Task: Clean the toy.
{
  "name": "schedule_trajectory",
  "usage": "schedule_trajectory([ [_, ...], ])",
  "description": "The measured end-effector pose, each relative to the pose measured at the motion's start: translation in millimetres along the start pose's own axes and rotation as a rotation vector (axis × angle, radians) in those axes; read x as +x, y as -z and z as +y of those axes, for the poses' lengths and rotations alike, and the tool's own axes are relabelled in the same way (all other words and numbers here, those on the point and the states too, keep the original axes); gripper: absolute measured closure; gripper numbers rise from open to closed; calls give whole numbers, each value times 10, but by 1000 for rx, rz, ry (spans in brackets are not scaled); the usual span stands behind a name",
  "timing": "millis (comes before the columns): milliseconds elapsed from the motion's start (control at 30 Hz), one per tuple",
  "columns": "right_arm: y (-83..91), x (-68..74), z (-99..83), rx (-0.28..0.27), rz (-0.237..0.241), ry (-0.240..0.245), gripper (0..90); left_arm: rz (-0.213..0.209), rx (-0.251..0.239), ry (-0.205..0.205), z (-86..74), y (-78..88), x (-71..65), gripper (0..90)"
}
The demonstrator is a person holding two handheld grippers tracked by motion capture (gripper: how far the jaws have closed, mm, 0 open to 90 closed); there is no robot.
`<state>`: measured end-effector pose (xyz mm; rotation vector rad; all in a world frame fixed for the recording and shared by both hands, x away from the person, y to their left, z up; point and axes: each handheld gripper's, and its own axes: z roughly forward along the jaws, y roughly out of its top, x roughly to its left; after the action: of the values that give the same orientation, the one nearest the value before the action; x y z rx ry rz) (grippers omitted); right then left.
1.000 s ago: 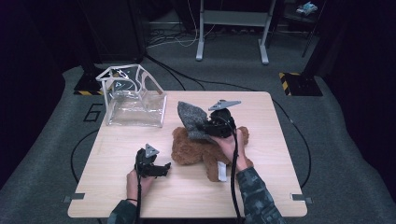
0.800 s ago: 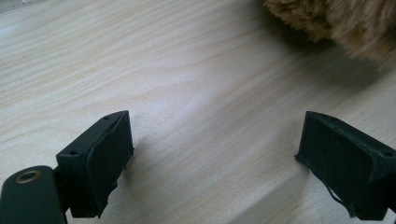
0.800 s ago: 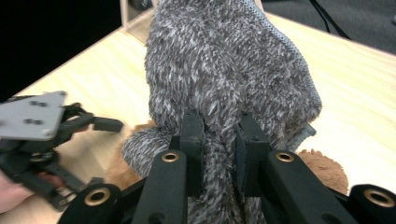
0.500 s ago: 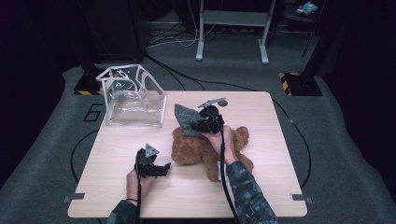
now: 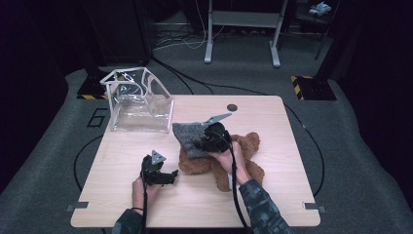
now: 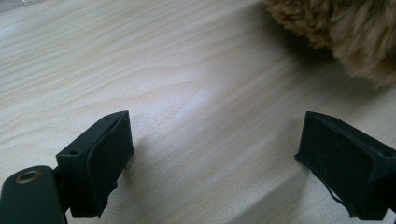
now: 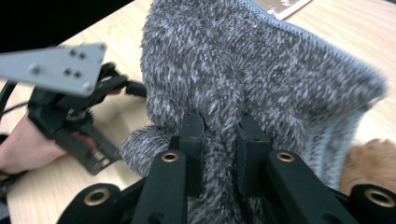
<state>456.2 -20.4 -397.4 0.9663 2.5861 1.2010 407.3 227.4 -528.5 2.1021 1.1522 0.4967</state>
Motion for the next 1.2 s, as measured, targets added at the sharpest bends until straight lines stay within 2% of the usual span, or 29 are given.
schedule_trajectory([
  [267, 7, 188, -146, 4, 43, 49, 762, 2, 1, -6, 1, 1, 4, 97],
  [400, 4, 253, -217, 15, 68, 44, 762, 3, -1, -7, 1, -1, 6, 97],
  [433, -9, 255, -237, 17, 74, 57, 763, 4, -2, -5, 1, -1, 5, 97],
  [567, -59, 285, -339, 48, 100, 56, 763, 6, -7, 0, 1, -5, 1, 97],
  [633, -83, 305, -408, 63, 117, 17, 764, 3, -1, 1, -1, -1, 1, 97],
  [1033, -392, 291, -855, 173, 161, -16, 763, 5, -2, -2, 0, -1, 3, 97],
  [1067, -397, 286, -873, 178, 163, -13, 763, 5, -2, -1, 0, -1, 2, 97],
  [1100, -377, 302, -882, 186, 168, -39, 763, 5, -2, -2, 0, 0, 3, 97],
  [1133, -365, 286, -877, 175, 168, -16, 763, 5, -2, -1, 0, -1, 2, 97],
  [1167, -320, 297, -861, 167, 166, -28, 762, 5, -2, -2, 0, -1, 3, 97],
  [1200, -267, 285, -838, 161, 174, -17, 762, 5, -2, -2, 0, -1, 3, 97],
])
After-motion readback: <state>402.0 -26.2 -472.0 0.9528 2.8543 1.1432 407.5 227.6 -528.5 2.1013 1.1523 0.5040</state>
